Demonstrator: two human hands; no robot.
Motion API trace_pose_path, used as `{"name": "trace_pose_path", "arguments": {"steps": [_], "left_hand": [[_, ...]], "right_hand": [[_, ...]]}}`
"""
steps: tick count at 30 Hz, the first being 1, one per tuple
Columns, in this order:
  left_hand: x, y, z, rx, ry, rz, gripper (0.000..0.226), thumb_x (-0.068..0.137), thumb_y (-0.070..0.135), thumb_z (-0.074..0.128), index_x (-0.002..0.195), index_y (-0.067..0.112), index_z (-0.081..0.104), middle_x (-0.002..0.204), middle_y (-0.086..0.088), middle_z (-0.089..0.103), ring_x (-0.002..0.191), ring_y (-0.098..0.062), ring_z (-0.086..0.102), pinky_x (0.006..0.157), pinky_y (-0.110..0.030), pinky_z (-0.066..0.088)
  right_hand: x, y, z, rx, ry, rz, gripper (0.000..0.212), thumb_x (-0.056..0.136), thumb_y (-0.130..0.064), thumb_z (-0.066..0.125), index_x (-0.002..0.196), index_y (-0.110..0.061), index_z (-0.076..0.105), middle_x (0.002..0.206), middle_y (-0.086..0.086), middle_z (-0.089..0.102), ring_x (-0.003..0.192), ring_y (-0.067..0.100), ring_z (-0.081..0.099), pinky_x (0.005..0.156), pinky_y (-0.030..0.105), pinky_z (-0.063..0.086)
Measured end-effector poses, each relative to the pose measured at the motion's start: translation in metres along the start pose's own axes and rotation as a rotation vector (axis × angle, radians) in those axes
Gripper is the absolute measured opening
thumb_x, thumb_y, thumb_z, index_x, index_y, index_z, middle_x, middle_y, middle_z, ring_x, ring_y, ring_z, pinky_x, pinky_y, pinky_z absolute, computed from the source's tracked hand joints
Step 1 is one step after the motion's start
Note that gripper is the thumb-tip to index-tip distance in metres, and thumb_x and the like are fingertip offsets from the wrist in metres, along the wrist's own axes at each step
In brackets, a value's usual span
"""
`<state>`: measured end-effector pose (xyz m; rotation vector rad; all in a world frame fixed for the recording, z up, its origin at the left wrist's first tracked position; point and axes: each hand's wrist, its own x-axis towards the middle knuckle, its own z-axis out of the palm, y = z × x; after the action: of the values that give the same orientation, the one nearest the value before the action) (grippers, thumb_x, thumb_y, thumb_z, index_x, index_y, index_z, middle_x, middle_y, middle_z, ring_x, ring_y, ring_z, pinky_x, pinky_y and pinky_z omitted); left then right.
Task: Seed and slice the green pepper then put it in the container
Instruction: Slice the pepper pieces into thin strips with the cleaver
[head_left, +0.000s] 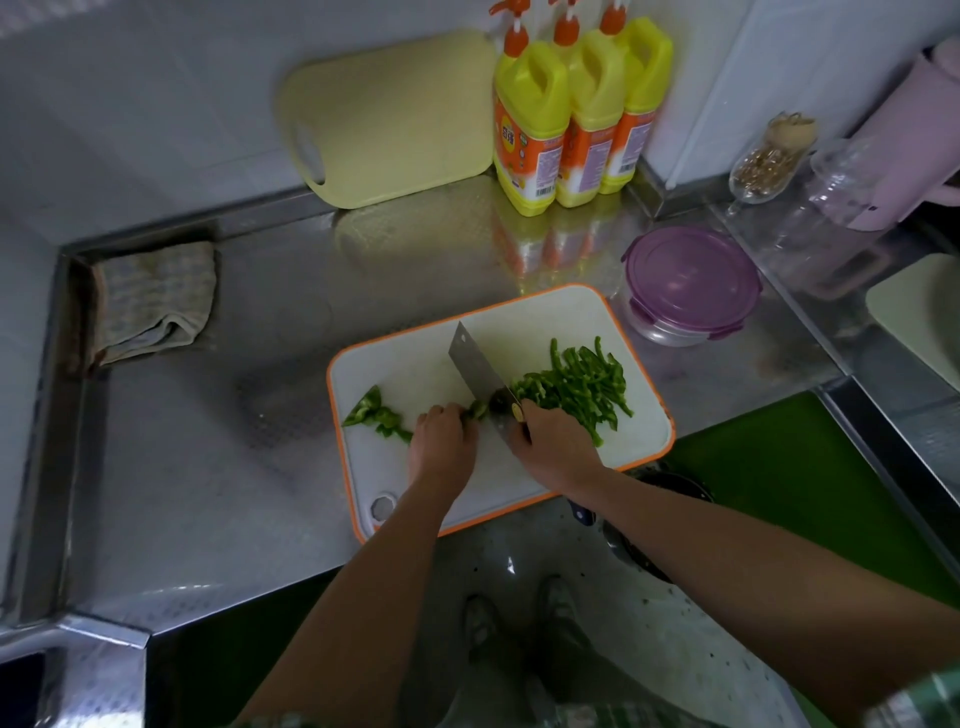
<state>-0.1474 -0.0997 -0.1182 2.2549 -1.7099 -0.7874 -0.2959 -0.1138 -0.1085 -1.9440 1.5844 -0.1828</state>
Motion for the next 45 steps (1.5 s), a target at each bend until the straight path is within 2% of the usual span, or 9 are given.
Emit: {"name": "trace_pose_path", "arguments": {"steps": [4, 7, 10, 14, 25, 32, 37, 42, 45], "left_hand": [[-0.002, 0.002, -0.001, -0.243, -0.178, -0.145, 0.033, 0.099, 0.031, 0.041, 0.076, 0.012, 0.057, 0.081, -0.012, 0.064, 0.079, -0.031, 0.060, 0.072, -0.036, 0.047], [-0.007, 0.005, 0.002, -0.272, -0.312, -0.212, 0.043, 0.101, 0.032, 0.039, 0.064, 0.013, 0.050, 0.064, -0.006, 0.058, 0.066, -0.026, 0.054, 0.071, -0.033, 0.045], [-0.011, 0.007, 0.007, -0.263, -0.271, -0.245, 0.037, 0.098, 0.035, 0.047, 0.074, 0.008, 0.055, 0.072, -0.011, 0.060, 0.077, -0.032, 0.063, 0.071, -0.033, 0.046], [-0.014, 0.007, 0.006, -0.307, -0.135, -0.331, 0.042, 0.099, 0.035, 0.048, 0.120, -0.001, 0.042, 0.107, -0.020, 0.061, 0.095, -0.035, 0.059, 0.071, -0.036, 0.041], [-0.012, 0.006, 0.005, -0.272, 0.071, -0.313, 0.030, 0.095, 0.024, 0.058, 0.118, 0.007, 0.048, 0.109, -0.015, 0.063, 0.100, -0.033, 0.060, 0.076, -0.035, 0.044], [-0.006, 0.009, 0.010, -0.309, -0.038, -0.297, 0.027, 0.096, 0.031, 0.053, 0.099, 0.008, 0.067, 0.095, -0.014, 0.070, 0.089, -0.031, 0.065, 0.074, -0.034, 0.051], [-0.014, 0.014, 0.013, -0.324, 0.060, -0.339, 0.029, 0.092, 0.027, 0.063, 0.115, 0.009, 0.057, 0.104, -0.011, 0.066, 0.096, -0.028, 0.060, 0.070, -0.029, 0.041], [-0.020, 0.005, 0.014, -0.387, 0.073, -0.282, 0.017, 0.091, 0.028, 0.062, 0.101, 0.015, 0.057, 0.087, -0.001, 0.064, 0.076, -0.017, 0.057, 0.053, -0.024, 0.037], [-0.018, -0.001, 0.014, -0.467, 0.084, -0.307, 0.014, 0.090, 0.028, 0.065, 0.093, 0.014, 0.061, 0.085, -0.008, 0.070, 0.077, -0.024, 0.064, 0.060, -0.028, 0.047]], "right_hand": [[-0.006, 0.004, -0.003, -0.001, 0.015, 0.005, 0.018, 0.097, -0.022, 0.043, 0.085, -0.009, 0.048, 0.060, -0.001, 0.045, 0.049, 0.014, 0.041, 0.044, 0.027, 0.025], [-0.010, 0.006, -0.004, -0.008, 0.033, -0.010, 0.019, 0.097, -0.022, 0.043, 0.082, -0.012, 0.045, 0.059, -0.002, 0.044, 0.049, 0.012, 0.041, 0.044, 0.026, 0.026], [-0.013, 0.009, -0.006, -0.006, 0.007, -0.022, 0.018, 0.097, -0.023, 0.043, 0.083, -0.013, 0.046, 0.060, -0.003, 0.045, 0.051, 0.013, 0.043, 0.045, 0.025, 0.027], [-0.018, 0.008, -0.008, -0.019, -0.042, -0.036, 0.017, 0.097, -0.021, 0.043, 0.082, -0.013, 0.045, 0.060, -0.002, 0.045, 0.052, 0.013, 0.044, 0.046, 0.025, 0.027], [-0.026, 0.006, -0.009, -0.008, -0.059, -0.103, 0.018, 0.096, -0.019, 0.043, 0.078, -0.015, 0.042, 0.055, -0.003, 0.040, 0.048, 0.012, 0.040, 0.046, 0.025, 0.026], [-0.023, 0.007, -0.017, 0.015, 0.035, -0.059, 0.020, 0.098, -0.024, 0.043, 0.084, -0.010, 0.047, 0.060, -0.002, 0.045, 0.055, 0.018, 0.048, 0.046, 0.026, 0.028], [-0.019, 0.005, -0.007, -0.020, 0.001, -0.050, 0.022, 0.098, -0.027, 0.046, 0.080, -0.014, 0.043, 0.059, -0.003, 0.043, 0.053, 0.016, 0.045, 0.046, 0.026, 0.027], [-0.021, 0.002, 0.001, -0.020, -0.023, -0.043, 0.021, 0.098, -0.025, 0.043, 0.082, -0.012, 0.045, 0.063, 0.000, 0.047, 0.059, 0.020, 0.049, 0.047, 0.026, 0.028], [-0.021, -0.001, -0.002, -0.010, -0.002, -0.055, 0.019, 0.098, -0.023, 0.042, 0.083, -0.011, 0.045, 0.063, -0.001, 0.046, 0.057, 0.018, 0.046, 0.048, 0.028, 0.028]]}}
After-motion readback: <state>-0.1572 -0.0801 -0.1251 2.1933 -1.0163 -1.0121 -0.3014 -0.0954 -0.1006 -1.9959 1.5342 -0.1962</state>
